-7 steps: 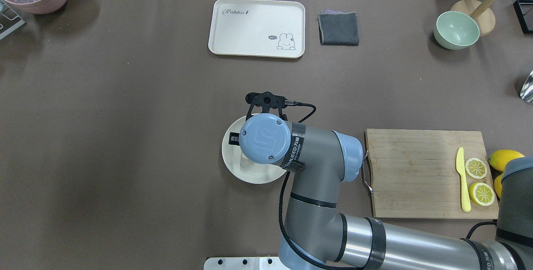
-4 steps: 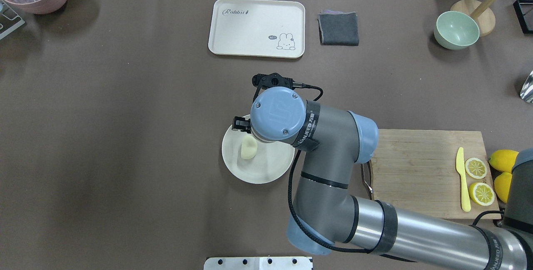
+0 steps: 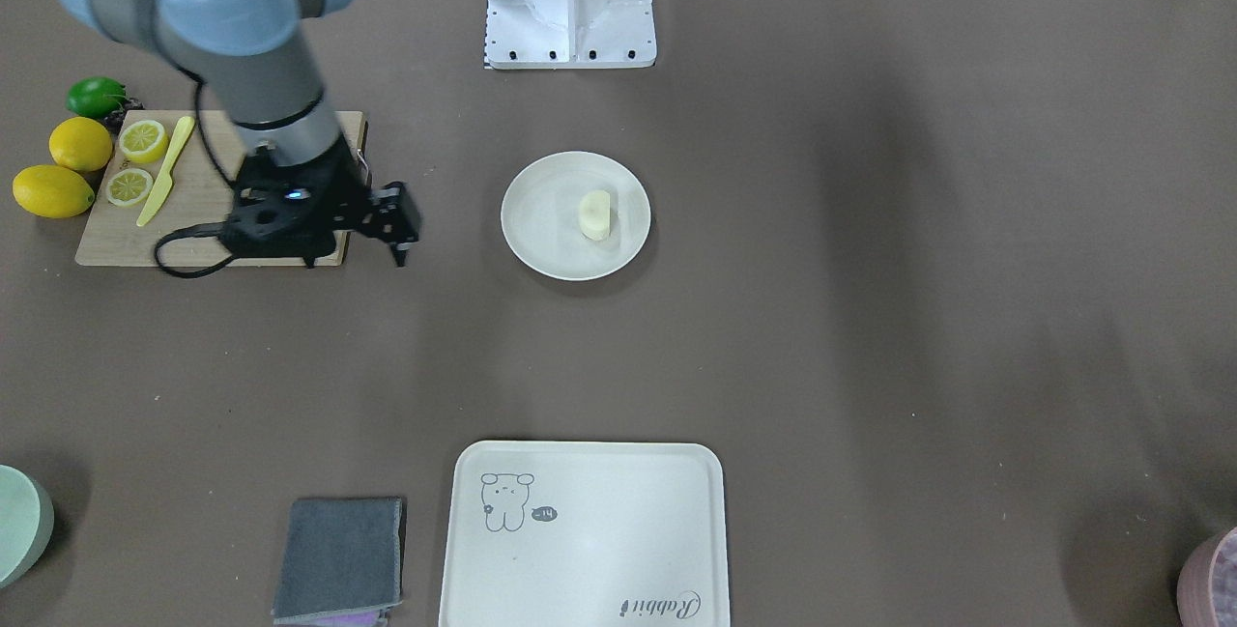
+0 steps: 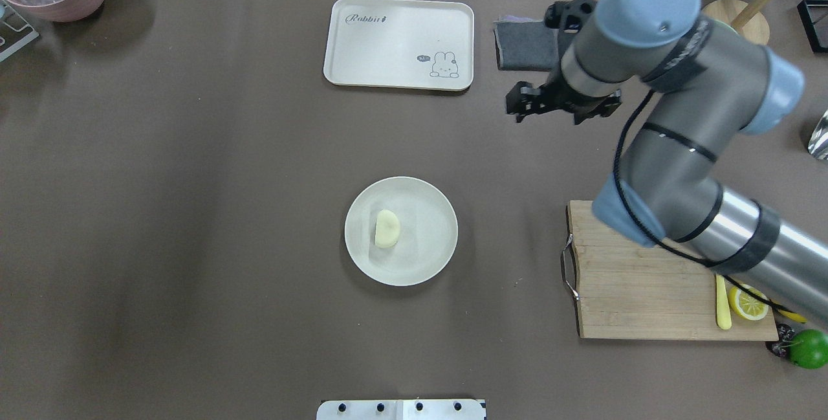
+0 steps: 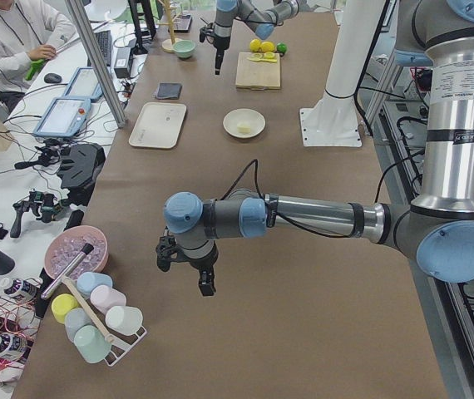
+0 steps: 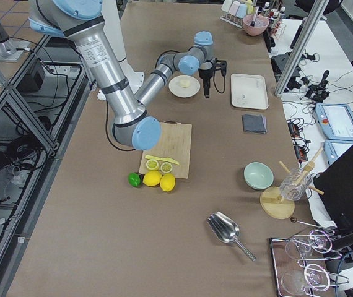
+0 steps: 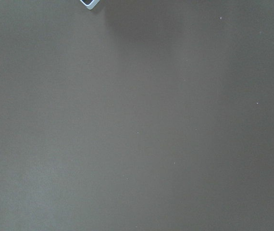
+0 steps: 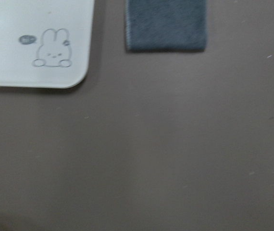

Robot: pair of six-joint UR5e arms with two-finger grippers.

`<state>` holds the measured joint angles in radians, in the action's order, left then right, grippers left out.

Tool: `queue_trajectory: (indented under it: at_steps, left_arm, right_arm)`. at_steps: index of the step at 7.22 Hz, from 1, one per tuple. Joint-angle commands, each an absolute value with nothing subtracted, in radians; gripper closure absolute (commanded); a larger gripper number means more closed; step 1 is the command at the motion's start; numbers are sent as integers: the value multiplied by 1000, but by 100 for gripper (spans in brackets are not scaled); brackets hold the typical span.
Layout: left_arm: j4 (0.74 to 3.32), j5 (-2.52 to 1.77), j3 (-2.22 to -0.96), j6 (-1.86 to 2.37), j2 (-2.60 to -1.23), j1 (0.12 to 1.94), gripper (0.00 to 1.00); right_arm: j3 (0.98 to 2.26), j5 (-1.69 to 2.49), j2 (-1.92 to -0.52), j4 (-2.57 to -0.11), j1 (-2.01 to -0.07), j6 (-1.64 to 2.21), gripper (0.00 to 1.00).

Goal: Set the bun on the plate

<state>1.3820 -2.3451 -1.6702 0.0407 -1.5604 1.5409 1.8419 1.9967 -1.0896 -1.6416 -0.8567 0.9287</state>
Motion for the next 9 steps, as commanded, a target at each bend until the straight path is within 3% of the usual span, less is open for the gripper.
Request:
queue_trajectory:
  at_steps: [1,6,9]
  left_arm:
    - [1382,-2349,-1674,41,-1560,1542,2]
    - [1384,-2349,-1674,41,-1562,1542,2]
    - [1384,-2349,-1674,41,-1560,1542,2]
  right_arm:
    - [1859,2139,-1248,-1722,-1132,499,0]
    - [1850,2298,-1743,-1741,-1581,-134,0]
    - [1852,2299,-1821,-1746,-1641,-137,0]
